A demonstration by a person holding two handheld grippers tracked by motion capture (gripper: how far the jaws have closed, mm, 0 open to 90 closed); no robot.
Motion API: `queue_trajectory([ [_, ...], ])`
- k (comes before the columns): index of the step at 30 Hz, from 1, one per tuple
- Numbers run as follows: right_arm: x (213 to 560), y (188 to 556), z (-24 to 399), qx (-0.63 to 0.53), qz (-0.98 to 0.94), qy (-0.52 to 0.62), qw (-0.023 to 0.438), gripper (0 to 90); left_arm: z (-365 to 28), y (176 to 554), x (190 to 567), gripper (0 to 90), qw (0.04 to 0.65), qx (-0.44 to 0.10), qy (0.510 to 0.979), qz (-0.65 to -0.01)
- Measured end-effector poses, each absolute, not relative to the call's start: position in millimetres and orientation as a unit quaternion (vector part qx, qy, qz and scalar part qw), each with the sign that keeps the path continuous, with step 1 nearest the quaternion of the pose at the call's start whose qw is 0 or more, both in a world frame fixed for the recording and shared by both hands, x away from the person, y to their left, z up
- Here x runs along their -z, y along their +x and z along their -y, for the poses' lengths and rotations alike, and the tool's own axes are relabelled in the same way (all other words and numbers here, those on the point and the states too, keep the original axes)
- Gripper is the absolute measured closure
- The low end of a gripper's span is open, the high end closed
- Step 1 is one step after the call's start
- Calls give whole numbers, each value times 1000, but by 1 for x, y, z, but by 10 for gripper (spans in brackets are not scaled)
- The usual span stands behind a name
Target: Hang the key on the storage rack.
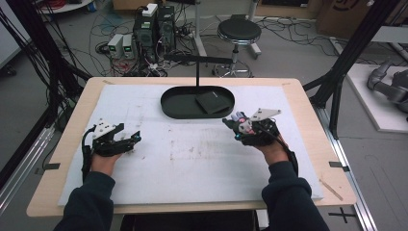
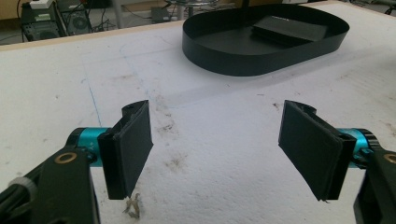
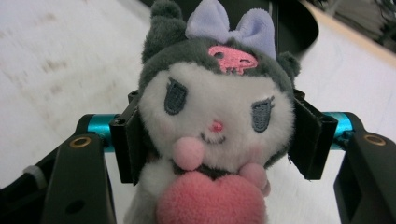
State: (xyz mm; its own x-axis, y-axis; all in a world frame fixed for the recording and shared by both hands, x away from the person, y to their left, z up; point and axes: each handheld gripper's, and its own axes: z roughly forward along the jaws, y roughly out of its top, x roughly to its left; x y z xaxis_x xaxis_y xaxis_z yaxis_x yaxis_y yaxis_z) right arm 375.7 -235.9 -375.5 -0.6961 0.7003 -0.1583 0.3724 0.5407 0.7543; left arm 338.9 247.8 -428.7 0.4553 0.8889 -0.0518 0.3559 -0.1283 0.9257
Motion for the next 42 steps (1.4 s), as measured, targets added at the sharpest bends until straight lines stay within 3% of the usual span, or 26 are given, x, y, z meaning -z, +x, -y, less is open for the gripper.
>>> queue_trajectory([
  [16, 322, 431, 219, -412, -831, 300, 223, 328, -250, 338, 427, 257, 491, -276, 697, -444],
  [33, 321, 468, 228, -400, -835, 286, 249, 328, -251, 337, 427, 261, 497, -276, 697, -437],
  [42, 303, 488, 219, -406, -822, 294, 269, 330, -252, 337, 427, 263, 500, -275, 693, -440],
])
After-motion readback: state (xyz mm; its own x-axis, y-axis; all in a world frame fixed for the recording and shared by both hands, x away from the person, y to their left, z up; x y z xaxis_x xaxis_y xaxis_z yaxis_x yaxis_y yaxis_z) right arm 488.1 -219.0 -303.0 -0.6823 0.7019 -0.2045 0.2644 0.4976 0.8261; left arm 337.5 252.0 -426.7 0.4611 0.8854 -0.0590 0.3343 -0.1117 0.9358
